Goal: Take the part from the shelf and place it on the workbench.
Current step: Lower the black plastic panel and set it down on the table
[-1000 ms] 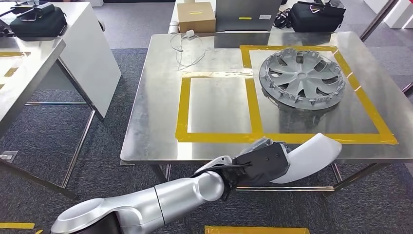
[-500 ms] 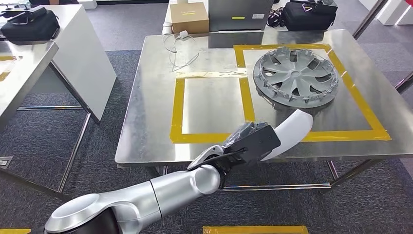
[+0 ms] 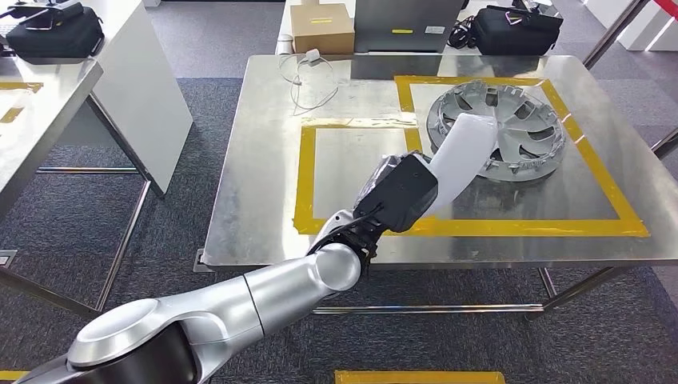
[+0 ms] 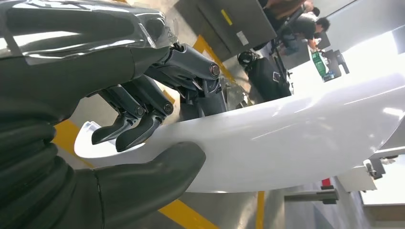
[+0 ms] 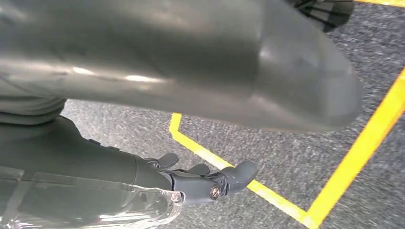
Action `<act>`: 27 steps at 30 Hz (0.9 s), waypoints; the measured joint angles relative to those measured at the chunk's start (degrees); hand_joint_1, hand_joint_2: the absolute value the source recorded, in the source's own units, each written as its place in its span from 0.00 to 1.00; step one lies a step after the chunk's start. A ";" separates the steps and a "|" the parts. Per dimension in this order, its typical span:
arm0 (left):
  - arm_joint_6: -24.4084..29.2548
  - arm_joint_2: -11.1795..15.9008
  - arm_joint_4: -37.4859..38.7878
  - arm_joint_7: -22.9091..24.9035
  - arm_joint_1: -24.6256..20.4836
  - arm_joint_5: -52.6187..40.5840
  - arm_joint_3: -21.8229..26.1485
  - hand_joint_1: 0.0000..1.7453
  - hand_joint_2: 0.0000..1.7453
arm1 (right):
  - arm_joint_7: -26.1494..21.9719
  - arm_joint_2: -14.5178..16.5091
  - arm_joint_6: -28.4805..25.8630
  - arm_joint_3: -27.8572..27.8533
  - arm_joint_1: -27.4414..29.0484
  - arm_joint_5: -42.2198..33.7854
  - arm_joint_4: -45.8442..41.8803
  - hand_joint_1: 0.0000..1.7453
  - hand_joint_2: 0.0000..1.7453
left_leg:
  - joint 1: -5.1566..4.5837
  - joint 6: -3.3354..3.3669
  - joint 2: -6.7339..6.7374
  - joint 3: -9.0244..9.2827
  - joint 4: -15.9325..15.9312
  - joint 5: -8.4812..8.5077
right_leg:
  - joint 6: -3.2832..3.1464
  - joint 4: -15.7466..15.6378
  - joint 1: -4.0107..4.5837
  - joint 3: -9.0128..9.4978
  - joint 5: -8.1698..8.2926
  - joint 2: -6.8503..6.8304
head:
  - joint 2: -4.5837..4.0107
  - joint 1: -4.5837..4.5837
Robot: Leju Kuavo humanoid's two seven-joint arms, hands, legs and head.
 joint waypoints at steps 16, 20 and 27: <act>-1.92 0.03 4.93 12.88 2.39 -59.90 -4.61 1.00 1.00 | 0.07 1.09 -1.04 -0.19 0.05 1.50 0.00 0.00 0.00 | 0.08 -0.02 0.05 0.10 -0.24 0.02 | 0.10 0.01 0.08 -0.07 -0.04 0.01 | 0.00 -0.01; -2.79 0.03 6.07 13.19 2.87 -68.44 -4.83 1.00 1.00 | -0.02 1.23 -1.04 -0.15 0.04 2.14 0.00 0.00 0.00 | 0.08 -0.02 0.05 0.10 -0.24 0.02 | 0.10 0.01 0.08 -0.06 -0.04 0.01 | 0.00 -0.01; -5.29 0.01 6.80 11.78 4.84 -82.41 -4.95 1.00 1.00 | -1.12 1.47 -1.21 -0.06 0.03 2.71 0.00 0.00 0.00 | 0.08 -0.02 0.05 0.10 -0.24 0.01 | 0.10 0.01 0.08 -0.07 -0.04 0.01 | 0.00 -0.01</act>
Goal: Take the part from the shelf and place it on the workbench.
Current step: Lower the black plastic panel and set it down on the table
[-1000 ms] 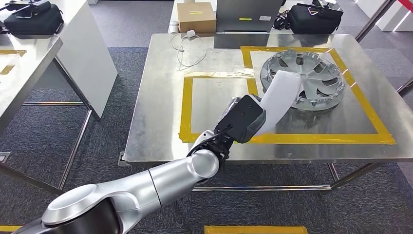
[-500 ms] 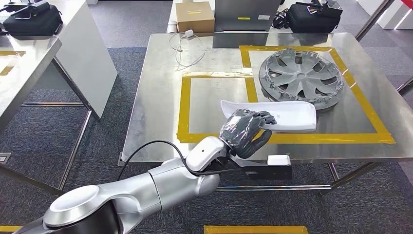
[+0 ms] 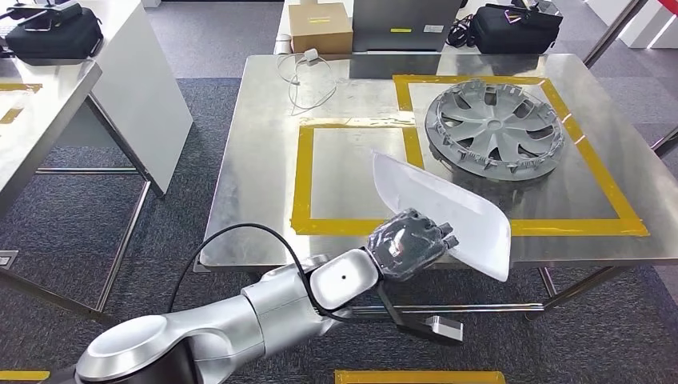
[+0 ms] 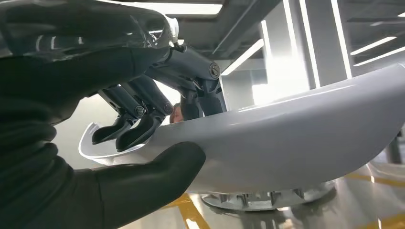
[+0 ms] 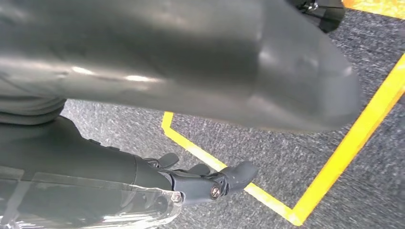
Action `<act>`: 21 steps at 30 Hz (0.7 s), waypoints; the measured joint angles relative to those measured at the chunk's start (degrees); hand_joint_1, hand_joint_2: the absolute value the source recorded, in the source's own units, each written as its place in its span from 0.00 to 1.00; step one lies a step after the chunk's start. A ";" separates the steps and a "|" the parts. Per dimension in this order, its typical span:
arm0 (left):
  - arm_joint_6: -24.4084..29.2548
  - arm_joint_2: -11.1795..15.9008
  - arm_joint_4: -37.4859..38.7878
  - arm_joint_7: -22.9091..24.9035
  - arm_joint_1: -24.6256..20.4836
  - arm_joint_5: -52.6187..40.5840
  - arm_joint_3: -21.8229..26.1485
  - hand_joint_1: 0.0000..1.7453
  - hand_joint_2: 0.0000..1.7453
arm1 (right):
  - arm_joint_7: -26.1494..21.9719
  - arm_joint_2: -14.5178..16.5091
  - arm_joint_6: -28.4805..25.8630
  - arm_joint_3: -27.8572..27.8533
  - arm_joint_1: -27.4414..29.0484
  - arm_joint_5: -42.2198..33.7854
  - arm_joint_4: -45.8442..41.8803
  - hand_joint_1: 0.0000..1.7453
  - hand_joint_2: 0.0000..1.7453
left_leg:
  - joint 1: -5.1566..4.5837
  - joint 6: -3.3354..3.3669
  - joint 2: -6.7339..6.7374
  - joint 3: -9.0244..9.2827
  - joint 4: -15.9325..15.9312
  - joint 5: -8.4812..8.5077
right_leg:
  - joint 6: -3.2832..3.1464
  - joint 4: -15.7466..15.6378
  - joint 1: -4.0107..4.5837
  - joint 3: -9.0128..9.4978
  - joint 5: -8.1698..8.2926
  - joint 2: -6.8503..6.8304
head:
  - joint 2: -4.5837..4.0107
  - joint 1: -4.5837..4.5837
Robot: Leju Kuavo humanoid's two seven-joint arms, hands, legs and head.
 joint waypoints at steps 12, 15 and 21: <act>-1.11 0.02 1.44 -0.07 2.12 -1.49 0.91 1.00 1.00 | -1.02 0.21 1.60 0.45 0.02 0.96 0.00 0.00 0.00 | 0.00 0.00 0.01 0.00 0.00 0.00 | 0.00 0.00 0.00 0.00 0.00 0.00 | 0.00 -0.02; -1.01 0.02 3.19 0.31 2.03 -0.10 2.15 1.00 1.00 | -0.81 -0.15 3.23 0.84 0.01 1.43 0.00 0.00 0.00 | 0.00 0.00 0.01 0.00 0.00 0.00 | 0.00 0.00 0.00 0.00 0.00 0.00 | 0.00 -0.02; -0.31 0.04 7.63 1.53 0.91 2.27 4.62 1.00 1.00 | -0.08 -0.83 4.27 1.23 -0.01 2.26 0.00 0.00 0.00 | 0.00 0.00 0.01 0.00 0.00 0.01 | 0.00 0.00 0.00 0.01 0.00 0.00 | 0.00 -0.02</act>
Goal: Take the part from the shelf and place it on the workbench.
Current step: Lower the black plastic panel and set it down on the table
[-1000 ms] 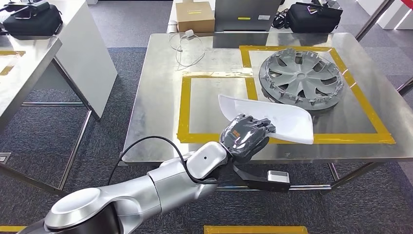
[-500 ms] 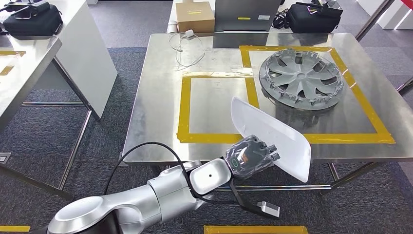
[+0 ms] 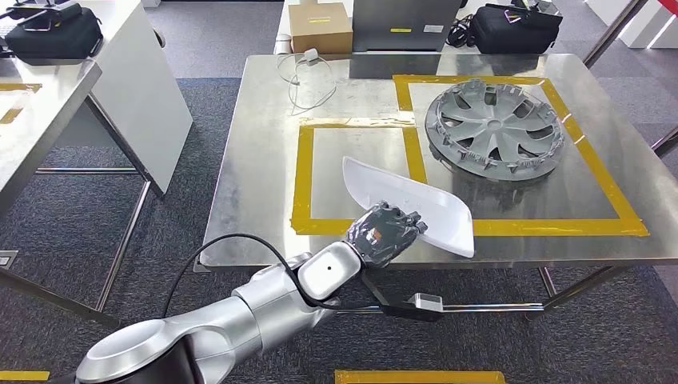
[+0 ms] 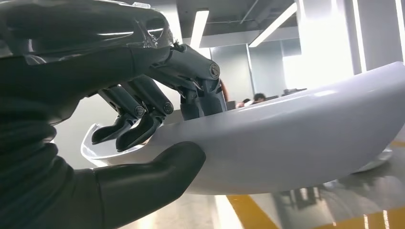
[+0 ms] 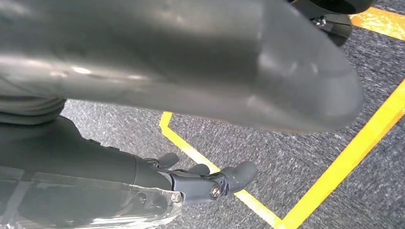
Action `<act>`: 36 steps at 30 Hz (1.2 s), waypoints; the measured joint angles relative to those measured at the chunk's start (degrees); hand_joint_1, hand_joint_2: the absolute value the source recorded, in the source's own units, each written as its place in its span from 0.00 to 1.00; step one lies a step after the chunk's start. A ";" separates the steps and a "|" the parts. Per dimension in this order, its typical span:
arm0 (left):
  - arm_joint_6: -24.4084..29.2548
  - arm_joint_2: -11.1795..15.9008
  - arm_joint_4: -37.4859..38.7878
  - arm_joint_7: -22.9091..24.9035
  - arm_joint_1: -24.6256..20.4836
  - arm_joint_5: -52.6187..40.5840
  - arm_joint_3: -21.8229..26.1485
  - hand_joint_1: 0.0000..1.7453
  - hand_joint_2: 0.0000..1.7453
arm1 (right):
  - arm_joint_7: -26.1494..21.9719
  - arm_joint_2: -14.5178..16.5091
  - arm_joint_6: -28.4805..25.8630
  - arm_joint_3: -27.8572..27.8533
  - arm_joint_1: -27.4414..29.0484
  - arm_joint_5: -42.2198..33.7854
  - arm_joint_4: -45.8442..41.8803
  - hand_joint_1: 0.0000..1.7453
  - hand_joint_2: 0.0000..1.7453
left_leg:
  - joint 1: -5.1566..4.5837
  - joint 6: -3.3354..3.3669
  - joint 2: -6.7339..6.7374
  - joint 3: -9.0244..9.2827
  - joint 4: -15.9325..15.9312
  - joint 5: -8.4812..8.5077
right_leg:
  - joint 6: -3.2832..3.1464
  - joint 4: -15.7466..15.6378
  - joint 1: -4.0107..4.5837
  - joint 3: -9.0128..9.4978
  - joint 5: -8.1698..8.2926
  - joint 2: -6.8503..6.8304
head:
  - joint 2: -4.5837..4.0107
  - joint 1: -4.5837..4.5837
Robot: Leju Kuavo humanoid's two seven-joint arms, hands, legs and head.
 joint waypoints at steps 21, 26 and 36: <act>2.33 2.61 14.14 0.93 -0.95 3.66 6.65 1.00 1.00 | 0.31 -1.26 1.26 1.26 -1.43 1.96 -0.19 0.00 0.00 | 0.01 0.00 0.00 0.00 -0.01 0.02 | 0.00 0.02 0.01 0.00 0.00 0.02 | 0.00 -0.01; 3.15 2.99 14.60 -0.53 -0.32 4.76 8.33 1.00 1.00 | 0.25 -1.49 1.03 1.29 -1.67 2.02 -0.24 0.00 0.00 | 0.01 0.00 -0.01 -0.01 -0.01 0.02 | 0.00 0.02 0.01 -0.01 0.00 0.02 | 0.00 -0.01; 5.51 1.60 14.59 -5.70 -0.01 4.29 9.95 0.00 1.00 | 0.27 -1.48 0.46 1.27 -1.76 2.02 -0.24 0.00 0.00 | 0.00 0.00 0.00 -0.01 0.00 0.02 | 0.00 0.01 0.00 -0.01 0.00 0.02 | 0.00 0.01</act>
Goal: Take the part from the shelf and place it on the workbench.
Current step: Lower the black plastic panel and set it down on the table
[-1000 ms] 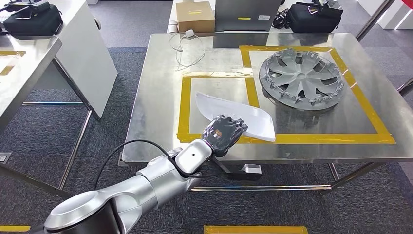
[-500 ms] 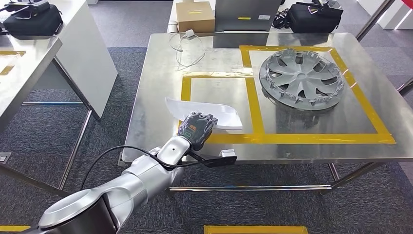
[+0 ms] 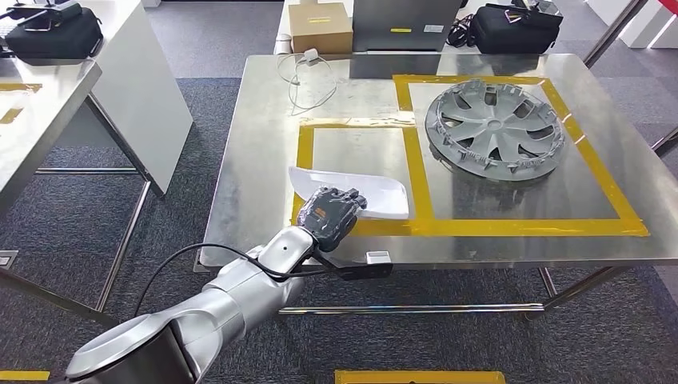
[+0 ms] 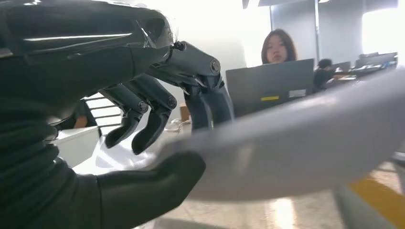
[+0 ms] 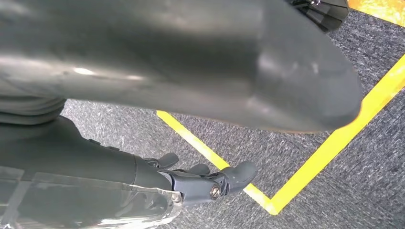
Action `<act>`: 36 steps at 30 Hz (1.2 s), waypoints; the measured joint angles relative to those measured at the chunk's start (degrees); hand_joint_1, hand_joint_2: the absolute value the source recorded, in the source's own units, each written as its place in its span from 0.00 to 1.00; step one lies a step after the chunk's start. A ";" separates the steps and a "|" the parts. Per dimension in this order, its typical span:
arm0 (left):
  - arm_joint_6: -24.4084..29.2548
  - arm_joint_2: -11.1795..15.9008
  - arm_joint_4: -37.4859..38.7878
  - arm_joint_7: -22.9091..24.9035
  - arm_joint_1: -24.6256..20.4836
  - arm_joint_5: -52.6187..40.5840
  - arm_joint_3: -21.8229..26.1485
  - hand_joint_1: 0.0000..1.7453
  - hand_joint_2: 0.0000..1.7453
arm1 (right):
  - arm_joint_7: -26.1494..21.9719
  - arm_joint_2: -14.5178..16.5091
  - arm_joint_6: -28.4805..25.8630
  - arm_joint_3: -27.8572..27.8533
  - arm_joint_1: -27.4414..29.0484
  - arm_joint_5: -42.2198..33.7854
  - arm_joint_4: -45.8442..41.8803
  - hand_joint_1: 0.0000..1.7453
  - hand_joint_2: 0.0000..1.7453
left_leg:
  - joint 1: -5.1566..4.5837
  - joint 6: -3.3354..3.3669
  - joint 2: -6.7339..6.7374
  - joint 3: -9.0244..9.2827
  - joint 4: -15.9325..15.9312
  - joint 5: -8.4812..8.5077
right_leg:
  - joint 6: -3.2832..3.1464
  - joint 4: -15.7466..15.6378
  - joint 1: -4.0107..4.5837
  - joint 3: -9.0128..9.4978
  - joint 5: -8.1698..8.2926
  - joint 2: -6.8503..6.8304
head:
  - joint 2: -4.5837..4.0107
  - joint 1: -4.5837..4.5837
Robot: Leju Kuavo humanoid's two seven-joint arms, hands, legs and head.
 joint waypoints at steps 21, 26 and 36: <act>5.61 -1.63 -1.73 -10.31 1.36 5.77 5.55 0.00 0.00 | 0.33 -0.09 -0.36 -0.09 0.51 0.50 0.00 0.00 0.00 | 0.00 0.00 0.01 0.01 0.00 0.00 | 0.00 0.00 0.00 0.00 0.00 0.00 | 0.00 -0.01; 2.76 -1.63 -6.01 -19.85 3.04 24.62 10.68 0.00 0.00 | -0.12 -0.01 -0.46 -0.41 0.68 -0.07 0.00 0.00 0.00 | 0.00 0.00 0.01 0.02 0.00 0.00 | 0.00 0.00 0.00 0.00 0.00 0.00 | 0.00 -0.01; -10.65 -1.69 -16.49 -38.32 5.44 71.65 17.37 0.00 0.00 | -0.24 0.02 -1.31 -2.45 1.28 -1.86 0.00 0.00 0.00 | 0.00 0.00 0.01 0.02 0.00 0.00 | 0.00 0.00 0.00 0.00 0.00 0.00 | 0.00 0.00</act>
